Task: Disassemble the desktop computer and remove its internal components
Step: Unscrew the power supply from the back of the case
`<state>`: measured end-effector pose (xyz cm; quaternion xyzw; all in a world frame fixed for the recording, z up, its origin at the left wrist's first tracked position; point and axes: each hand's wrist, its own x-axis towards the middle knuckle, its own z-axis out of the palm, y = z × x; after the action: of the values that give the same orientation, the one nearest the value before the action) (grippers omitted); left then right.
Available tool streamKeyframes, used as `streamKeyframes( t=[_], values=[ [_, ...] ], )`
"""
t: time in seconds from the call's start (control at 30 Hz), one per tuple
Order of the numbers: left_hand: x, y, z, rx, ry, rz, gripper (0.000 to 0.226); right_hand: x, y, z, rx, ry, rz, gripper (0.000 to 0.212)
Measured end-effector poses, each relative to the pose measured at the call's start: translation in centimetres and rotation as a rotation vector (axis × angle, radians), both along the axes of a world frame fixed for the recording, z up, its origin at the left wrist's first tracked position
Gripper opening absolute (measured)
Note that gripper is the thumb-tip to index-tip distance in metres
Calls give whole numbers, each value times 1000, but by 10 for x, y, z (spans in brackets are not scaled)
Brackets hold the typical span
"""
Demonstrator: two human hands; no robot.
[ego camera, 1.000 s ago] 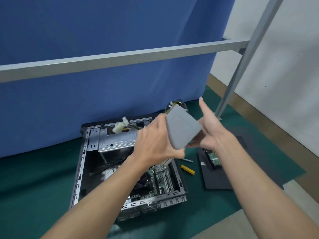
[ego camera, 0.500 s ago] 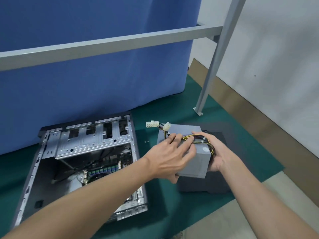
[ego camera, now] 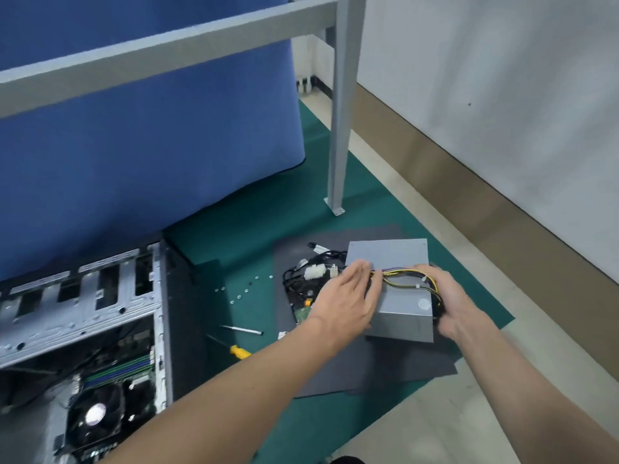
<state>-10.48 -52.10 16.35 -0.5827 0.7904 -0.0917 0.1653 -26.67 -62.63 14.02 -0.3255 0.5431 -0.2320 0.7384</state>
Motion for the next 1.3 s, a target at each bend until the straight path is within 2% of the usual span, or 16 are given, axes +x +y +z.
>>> streamKeyframes(
  t=[0.17, 0.4, 0.57, 0.8, 1.03, 1.17, 1.3],
  values=[
    [-21, -49, -13, 70, 50, -31, 88, -31, -40, -22, -16, -1, -54, 44],
    [-21, -83, -40, 152, 148, 34, 84, -28, -80, -52, -8, -14, 22, 58],
    [-8, -100, -52, 108, 170, 32, 88, -14, -105, -65, 41, -50, 80, 73],
    [8, -116, -61, 100, 177, 126, 84, 16, -132, -69, 114, -105, 99, 42],
    [14, -112, -61, 113, 152, 166, 80, 29, -128, -74, 115, -89, 72, 31],
    [11, -103, -60, 140, 144, 194, 73, 30, -125, -69, 2, 54, 84, 24],
    [5, -85, -53, 196, 103, 111, 68, 43, -111, -61, -351, 520, -21, 15]
  ],
)
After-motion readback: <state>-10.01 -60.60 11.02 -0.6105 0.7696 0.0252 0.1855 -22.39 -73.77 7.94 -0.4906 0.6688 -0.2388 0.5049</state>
